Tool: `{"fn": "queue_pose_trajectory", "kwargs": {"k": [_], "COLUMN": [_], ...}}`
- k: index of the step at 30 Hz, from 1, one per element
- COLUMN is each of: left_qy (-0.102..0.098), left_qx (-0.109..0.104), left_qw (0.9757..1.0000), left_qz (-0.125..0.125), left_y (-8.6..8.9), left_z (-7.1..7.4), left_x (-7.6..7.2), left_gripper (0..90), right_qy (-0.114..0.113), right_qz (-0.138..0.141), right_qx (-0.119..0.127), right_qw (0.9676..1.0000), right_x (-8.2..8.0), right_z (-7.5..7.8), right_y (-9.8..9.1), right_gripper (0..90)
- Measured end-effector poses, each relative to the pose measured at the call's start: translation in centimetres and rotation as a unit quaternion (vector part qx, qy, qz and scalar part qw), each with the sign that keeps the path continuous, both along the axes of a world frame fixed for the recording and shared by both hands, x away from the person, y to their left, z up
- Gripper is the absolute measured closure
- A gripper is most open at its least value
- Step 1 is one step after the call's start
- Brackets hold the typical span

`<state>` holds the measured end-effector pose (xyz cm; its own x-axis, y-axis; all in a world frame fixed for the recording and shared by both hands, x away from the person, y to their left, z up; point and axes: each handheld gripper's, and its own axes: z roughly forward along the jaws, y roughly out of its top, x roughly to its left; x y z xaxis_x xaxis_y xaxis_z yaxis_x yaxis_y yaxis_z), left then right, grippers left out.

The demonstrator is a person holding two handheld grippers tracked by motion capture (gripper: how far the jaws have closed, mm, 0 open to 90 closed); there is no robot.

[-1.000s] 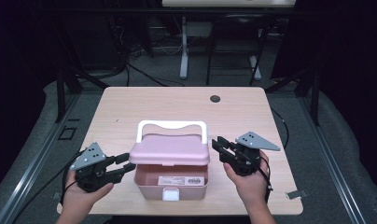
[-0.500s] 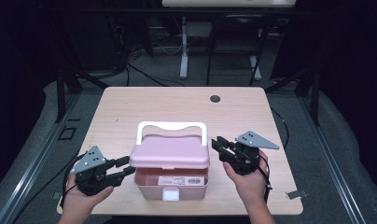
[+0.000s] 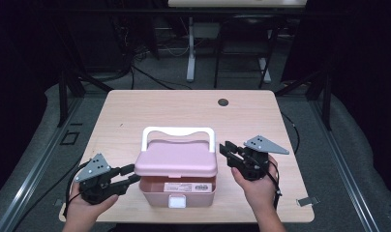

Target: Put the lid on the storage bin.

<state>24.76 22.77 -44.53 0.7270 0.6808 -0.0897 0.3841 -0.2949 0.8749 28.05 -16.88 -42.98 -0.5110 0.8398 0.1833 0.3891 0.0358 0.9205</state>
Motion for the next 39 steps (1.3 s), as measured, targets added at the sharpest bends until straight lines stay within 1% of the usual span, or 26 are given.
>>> {"fn": "queue_pose_trajectory", "kwargs": {"k": [7,17,22,29,31,33,35,39], "left_qy": [0.004,0.01,0.015,0.018,0.02,0.019,0.021,0.021], "left_qx": [0.006,0.003,0.006,0.004,0.008,0.006,0.009,0.009], "left_qw": [1.0,0.9999,0.9998,0.9998,0.9997,0.9997,0.9997,0.9996], "left_qz": [-0.002,-0.006,-0.011,-0.011,-0.012,-0.012,-0.014,-0.014], "left_y": [0.1,0.0,0.0,0.0,0.1,0.1,0.1,0.2], "left_z": [-0.4,-1.1,-1.2,-1.5,-1.5,-1.7,-1.8,-1.8], "left_x": [-0.1,-0.3,-0.4,-0.6,-0.7,-0.7,-0.7,-0.7], "left_gripper": [63.0,65.2,67.3,68.9,69.0,69.0,69.0,68.9], "right_qy": [0.003,0.003,0.005,0.005,0.005,0.004,0.003,-0.005], "right_qz": [0.001,0.0,-0.001,-0.007,-0.008,-0.01,-0.011,-0.021], "right_qx": [-0.001,0.001,0.001,-0.001,-0.001,-0.005,-0.007,-0.011], "right_qw": [1.0,1.0,1.0,1.0,1.0,0.9999,0.9999,0.9997], "right_x": [0.1,0.2,0.3,0.5,0.5,0.6,0.7,1.0], "right_z": [-0.2,-0.3,-0.4,-0.7,-0.8,-0.9,-1.0,-1.3], "right_y": [0.1,0.0,-0.1,-0.4,-0.4,-0.5,-0.5,-0.8], "right_gripper": [72.2,72.0,71.8,69.9,69.3,67.9,63.8,58.0]}}
